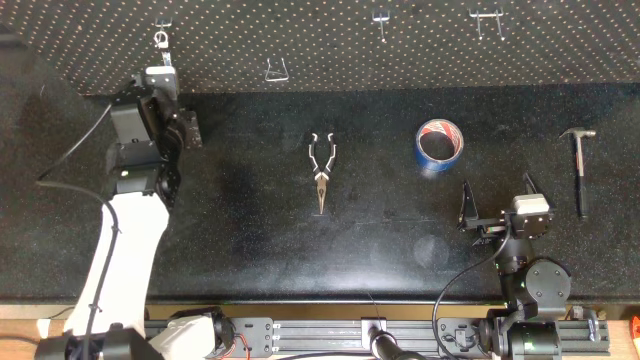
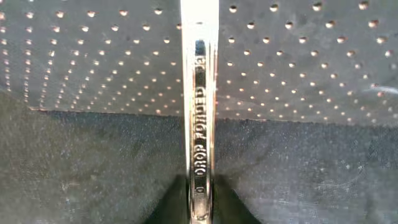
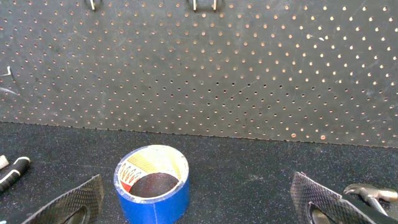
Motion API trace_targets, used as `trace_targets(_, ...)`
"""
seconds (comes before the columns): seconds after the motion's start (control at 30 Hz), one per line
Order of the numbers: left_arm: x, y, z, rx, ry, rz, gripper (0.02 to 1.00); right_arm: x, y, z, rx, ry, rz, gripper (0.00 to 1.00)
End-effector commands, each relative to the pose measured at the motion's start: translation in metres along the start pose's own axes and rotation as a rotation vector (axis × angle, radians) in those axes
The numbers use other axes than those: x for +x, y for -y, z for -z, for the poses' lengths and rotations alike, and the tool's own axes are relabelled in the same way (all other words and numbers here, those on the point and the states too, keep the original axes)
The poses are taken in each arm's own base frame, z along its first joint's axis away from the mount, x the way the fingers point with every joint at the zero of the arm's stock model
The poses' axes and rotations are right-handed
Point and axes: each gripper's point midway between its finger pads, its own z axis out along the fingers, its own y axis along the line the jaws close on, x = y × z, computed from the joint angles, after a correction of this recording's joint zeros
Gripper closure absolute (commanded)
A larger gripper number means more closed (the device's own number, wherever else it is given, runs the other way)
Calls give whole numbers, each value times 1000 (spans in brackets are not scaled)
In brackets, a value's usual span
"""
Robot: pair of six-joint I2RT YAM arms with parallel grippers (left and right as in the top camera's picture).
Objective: Place Tools Onto Pegboard
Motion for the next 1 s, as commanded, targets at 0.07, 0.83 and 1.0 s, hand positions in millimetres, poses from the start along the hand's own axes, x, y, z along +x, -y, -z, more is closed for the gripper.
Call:
trace_targets(0.07,-9,-8,4,-45,-6,5,23,1,-1,0,-5,0,14,23)
trace_targets(0.83,108,234,14,114,-705,92,23,1,-1,0,-5,0,15,23)
trace_targets(1.0,103,256,-10,136,-732,70,23,1,-1,0,-5,0,15,23)
